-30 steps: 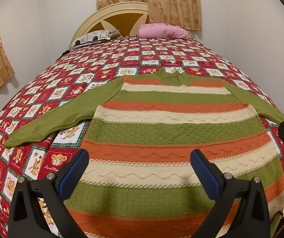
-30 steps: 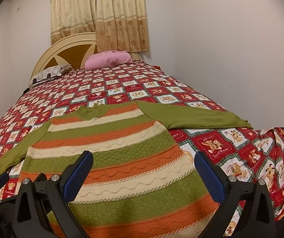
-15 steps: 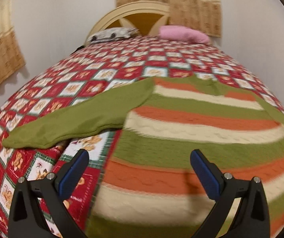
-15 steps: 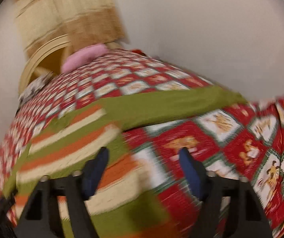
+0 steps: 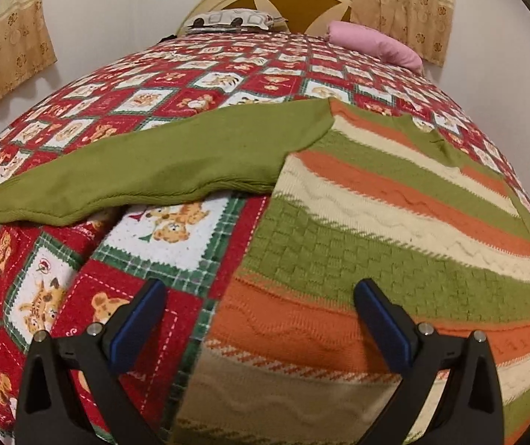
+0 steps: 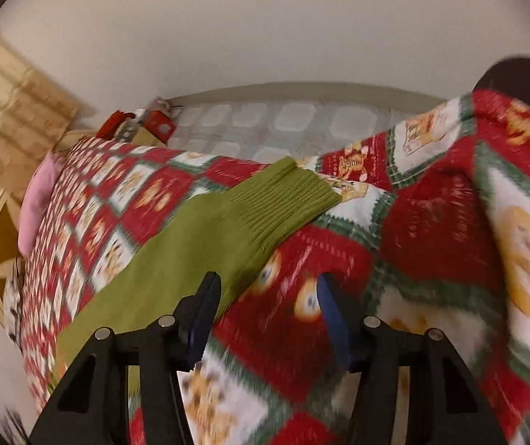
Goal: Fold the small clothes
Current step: 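Grasp the green sleeve cuff with the right gripper, then carry the sleeve across the sweater body with the right gripper and release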
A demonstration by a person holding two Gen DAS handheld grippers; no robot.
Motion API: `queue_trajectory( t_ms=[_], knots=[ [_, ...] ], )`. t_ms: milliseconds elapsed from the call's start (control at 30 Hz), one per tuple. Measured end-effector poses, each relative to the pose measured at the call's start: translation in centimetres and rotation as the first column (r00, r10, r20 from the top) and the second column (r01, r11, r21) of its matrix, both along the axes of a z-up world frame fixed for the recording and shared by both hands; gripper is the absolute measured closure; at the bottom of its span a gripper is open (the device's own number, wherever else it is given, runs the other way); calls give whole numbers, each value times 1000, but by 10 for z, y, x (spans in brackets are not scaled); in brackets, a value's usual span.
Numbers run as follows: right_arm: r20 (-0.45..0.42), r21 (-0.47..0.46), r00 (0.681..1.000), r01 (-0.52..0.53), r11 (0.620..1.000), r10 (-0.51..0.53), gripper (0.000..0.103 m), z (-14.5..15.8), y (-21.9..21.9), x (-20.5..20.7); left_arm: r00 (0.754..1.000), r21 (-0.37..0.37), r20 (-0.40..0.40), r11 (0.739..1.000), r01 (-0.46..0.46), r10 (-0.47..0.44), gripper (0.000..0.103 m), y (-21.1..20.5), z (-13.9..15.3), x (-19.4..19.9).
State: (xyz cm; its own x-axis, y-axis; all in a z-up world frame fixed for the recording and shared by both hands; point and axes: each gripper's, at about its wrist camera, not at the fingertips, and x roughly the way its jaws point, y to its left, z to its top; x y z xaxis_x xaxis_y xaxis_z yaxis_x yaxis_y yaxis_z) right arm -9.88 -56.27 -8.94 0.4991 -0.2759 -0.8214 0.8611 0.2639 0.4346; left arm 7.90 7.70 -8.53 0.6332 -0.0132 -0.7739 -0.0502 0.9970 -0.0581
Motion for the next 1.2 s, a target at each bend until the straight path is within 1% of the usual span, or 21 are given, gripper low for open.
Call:
queue_trajectory(
  t_ms=[133, 167, 233, 267, 333, 433, 533, 600, 667, 733, 767, 833, 900, 933, 1000, 1033, 1067, 1100, 1133, 1167, 1200],
  knots=[
    [32, 1, 999, 26, 1000, -26, 48, -4, -18, 11, 1000, -15, -2, 1000, 2, -2, 0, 5, -1, 9],
    [51, 8, 998, 27, 1000, -27, 54, -5, -22, 13, 1000, -14, -3, 1000, 2, -2, 0, 4, -1, 9],
    [78, 17, 996, 33, 999, -34, 75, -7, -30, 14, 1000, -11, -4, 1000, 2, -2, 0, 4, -2, 10],
    [87, 19, 996, 25, 999, -27, 95, -10, -34, 14, 1000, -12, -5, 1000, 2, -2, 0, 4, -2, 10],
    [111, 36, 994, 4, 999, -8, 95, -17, -38, 12, 1000, -13, -5, 1000, 2, -2, 0, 4, -2, 10],
    [156, 6, 988, -12, 1000, 11, 95, -6, -37, 6, 1000, -13, -5, 1000, 2, -2, 0, 4, -2, 10],
    [170, -77, 984, -42, 996, 55, 95, 23, -23, 1, 1000, -17, -3, 1000, 3, -3, 0, 4, -2, 11],
    [181, -139, 978, -77, 987, 102, 95, 49, -6, 3, 1000, -19, -2, 1000, 3, -3, 0, 5, -2, 11],
    [179, -195, 970, -129, 972, 165, 95, 75, 19, 12, 1000, -21, -1, 1000, 3, -3, 0, 4, -3, 11],
    [166, -237, 960, -181, 954, 223, 95, 92, 42, 25, 1000, -24, 0, 1000, 2, -2, 0, 4, -2, 10],
    [153, -274, 948, -231, 934, 280, 95, 106, 64, 36, 1000, -27, 1, 1000, 3, -3, 0, 5, -2, 10],
    [130, -321, 927, -296, 900, 352, 95, 120, 96, 50, 1000, -35, 4, 999, 4, -4, 0, 6, -2, 9],
    [97, -369, 889, -386, 846, 448, 95, 134, 144, 75, 1000, -46, 8, 999, 6, -5, 0, 8, -2, 8],
    [90, -376, 875, -412, 830, 475, 95, 136, 157, 83, 1000, -53, 11, 999, 6, -5, 0, 9, -1, 8],
    [59, -390, 822, -503, 771, 567, 95, 140, 209, 112, 1000, -63, 16, 998, 6, -5, 0, 10, -1, 7],
    [48, -390, 801, -535, 749, 597, 95, 140, 229, 122, 1000, -68, 19, 998, 6, -4, 0, 11, -1, 7],
    [41, -388, 787, -556, 735, 616, 95, 138, 242, 131, 1000, -73, 22, 997, 5, -3, 0, 12, -1, 6],
    [32, -387, 760, -590, 709, 650, 95, 136, 266, 144, 1000, -80, 26, 997, 4, -2, 0, 13, 0, 6],
    [23, -393, 740, -612, 687, 672, 95, 133, 284, 153, 1000, -84, 28, 996, 3, -1, 0, 14, 0, 6],
    [0, -411, 713, -639, 650, 701, 95, 130, 312, 166, 999, -93, 33, 996, 2, 1, 0, 15, 0, 5],
    [-12, -420, 696, -655, 628, 718, 95, 125, 328, 172, 999, -102, 36, 995, 1, 3, 0, 16, 0, 5]
  ],
)
